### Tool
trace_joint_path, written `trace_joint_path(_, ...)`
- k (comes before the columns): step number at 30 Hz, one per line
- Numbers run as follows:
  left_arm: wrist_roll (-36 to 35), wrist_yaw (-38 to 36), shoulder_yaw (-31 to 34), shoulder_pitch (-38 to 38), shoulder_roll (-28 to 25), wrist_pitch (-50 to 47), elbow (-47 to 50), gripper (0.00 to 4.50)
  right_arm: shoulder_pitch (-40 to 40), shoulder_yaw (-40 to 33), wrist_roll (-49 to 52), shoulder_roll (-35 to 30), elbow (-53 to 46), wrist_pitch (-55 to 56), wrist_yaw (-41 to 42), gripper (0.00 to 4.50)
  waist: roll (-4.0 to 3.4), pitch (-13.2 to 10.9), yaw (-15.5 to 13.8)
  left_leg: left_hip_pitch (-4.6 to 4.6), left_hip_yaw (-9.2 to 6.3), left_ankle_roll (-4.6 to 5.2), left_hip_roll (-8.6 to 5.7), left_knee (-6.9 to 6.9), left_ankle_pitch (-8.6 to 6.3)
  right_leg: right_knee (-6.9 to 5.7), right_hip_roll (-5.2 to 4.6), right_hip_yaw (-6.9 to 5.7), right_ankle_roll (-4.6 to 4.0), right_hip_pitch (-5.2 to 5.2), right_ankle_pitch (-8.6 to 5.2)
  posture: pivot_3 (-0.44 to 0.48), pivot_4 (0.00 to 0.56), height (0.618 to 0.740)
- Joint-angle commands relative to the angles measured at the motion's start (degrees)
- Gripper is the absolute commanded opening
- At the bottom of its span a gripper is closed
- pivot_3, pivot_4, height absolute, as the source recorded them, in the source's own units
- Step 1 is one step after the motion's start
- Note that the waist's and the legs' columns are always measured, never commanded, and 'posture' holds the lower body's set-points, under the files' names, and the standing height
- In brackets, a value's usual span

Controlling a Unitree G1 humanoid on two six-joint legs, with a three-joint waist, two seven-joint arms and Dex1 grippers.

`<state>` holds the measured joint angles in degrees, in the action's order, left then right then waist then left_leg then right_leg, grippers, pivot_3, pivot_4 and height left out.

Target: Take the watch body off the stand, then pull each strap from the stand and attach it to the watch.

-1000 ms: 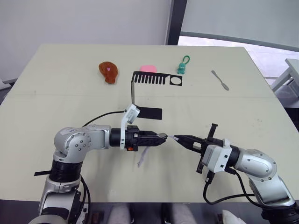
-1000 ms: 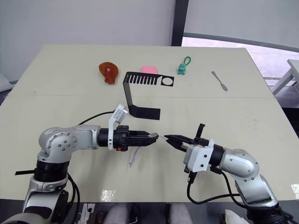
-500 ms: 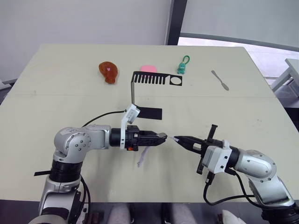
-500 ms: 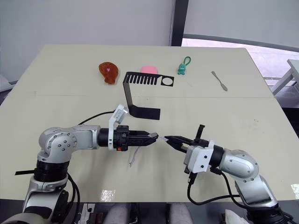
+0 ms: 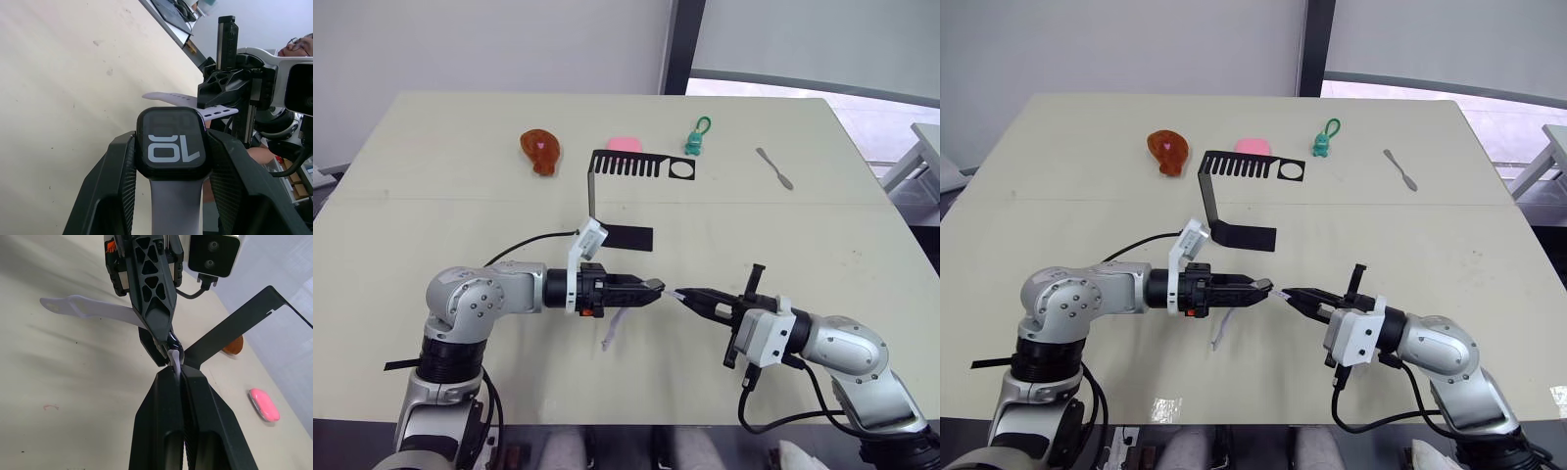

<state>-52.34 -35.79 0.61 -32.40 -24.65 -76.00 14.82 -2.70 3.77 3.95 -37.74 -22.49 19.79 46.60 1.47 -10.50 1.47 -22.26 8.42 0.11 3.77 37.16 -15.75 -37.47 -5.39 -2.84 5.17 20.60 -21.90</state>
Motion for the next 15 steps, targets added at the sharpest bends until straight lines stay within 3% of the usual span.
trace_joint_path(1,-1.37,-0.35,-0.03,-0.72,0.35,0.05,1.51,1.61,-0.13,-0.83,0.63,-0.22,-0.81,0.78,-0.56,0.0,0.0,0.0,0.0,0.0,0.0,0.0,0.0,0.0,0.0,0.0,0.0,0.0,0.0,0.0,0.0,0.0,0.15,0.74)
trace_joint_path(15,-0.94,-0.09,-0.19,-0.22,-0.03,-0.2,1.54,1.61,-0.05,-1.4,0.89,-0.66,-0.41,1.2,-0.49,0.0,0.0,0.0,0.0,0.0,0.0,0.0,0.0,0.0,0.0,0.0,0.0,0.0,0.0,0.0,0.0,0.0,0.15,0.74)
